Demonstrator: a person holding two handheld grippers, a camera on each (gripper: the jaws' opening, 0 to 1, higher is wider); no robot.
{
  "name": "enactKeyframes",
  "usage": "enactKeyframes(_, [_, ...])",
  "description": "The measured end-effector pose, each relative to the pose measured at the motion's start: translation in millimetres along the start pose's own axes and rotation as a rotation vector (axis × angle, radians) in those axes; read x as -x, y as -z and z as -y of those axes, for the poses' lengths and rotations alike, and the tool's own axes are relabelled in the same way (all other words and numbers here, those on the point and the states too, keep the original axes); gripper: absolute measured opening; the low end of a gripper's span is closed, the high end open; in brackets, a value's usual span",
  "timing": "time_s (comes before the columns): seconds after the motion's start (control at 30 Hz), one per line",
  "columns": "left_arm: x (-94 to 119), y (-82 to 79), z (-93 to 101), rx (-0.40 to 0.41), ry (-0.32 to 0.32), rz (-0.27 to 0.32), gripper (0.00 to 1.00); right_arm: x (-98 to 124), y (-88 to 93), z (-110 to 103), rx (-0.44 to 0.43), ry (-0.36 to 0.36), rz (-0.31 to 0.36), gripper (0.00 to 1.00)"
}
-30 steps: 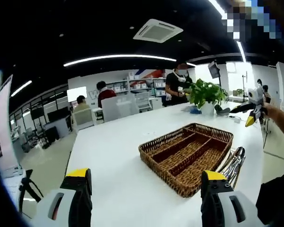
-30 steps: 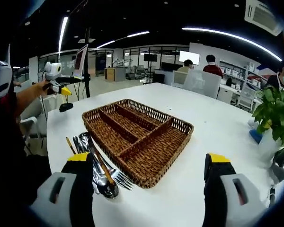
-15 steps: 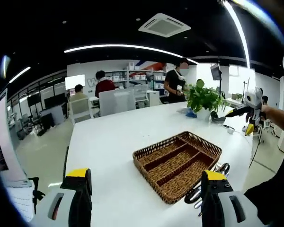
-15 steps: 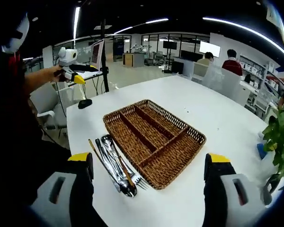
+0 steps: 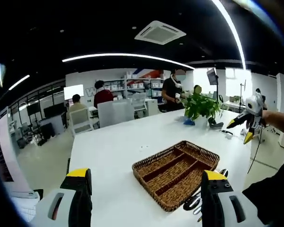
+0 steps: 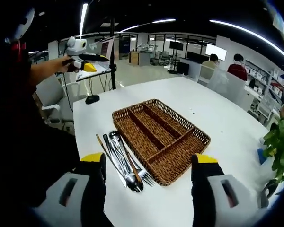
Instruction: Arrange the knives, forks, and spoons in their matching storage slots by inserting each utensil handle-first until every utensil is classified and aligned in the correct compartment
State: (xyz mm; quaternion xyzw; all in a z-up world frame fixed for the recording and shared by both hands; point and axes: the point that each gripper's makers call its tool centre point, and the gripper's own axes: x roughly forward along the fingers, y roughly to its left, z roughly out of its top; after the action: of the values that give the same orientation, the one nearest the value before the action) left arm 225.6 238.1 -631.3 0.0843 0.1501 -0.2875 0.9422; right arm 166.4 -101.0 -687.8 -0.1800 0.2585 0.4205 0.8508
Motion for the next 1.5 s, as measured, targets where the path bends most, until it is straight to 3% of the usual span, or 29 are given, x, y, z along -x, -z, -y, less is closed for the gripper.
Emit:
enactKeyframes(0.17, [18.7, 13.8, 12.0, -0.028, -0.017, 0.007, 1.00, -4.8, 4.5, -14.2, 0.070, -0.018, 0.016, 0.67])
enactKeyframes(0.4, [49.8, 12.3, 15.5, -0.013, -0.046, 0.030, 1.00, -2.1, -8.3, -26.4, 0.116, -0.051, 0.048, 0.64])
enactKeyframes(0.57, [53.2, 16.9, 18.4, -0.004, -0.036, 0.019, 1.00, -2.2, -10.2, -24.6, 0.120, -0.060, 0.044, 0.62])
enactKeyframes(0.8, [41.9, 23.3, 27.1, -0.007, 0.003, -0.018, 1.00, -20.8, 18.5, -16.1, 0.102, -0.071, -0.035, 0.56])
enactKeyframes(1.2, [25.8, 11.4, 30.4, 0.010, 0.033, 0.026, 1.00, -70.9, 69.0, -24.4, 0.118, -0.156, -0.093, 0.38])
enactKeyframes(1.3, [23.9, 8.6, 31.6, 0.002, 0.038, 0.013, 1.00, -82.9, 83.0, -30.6, 0.194, -0.177, -0.131, 0.29])
enactKeyframes(1.4, [24.8, 1.4, 33.1, -0.007, 0.034, 0.011, 1.00, -101.0, 102.8, -33.6, 0.222, -0.206, -0.175, 0.22])
enactKeyframes(1.5, [25.2, -6.7, 26.7, 0.001, 0.020, -0.004, 1.00, -110.1, 110.8, -32.0, 0.252, -0.232, -0.197, 0.13])
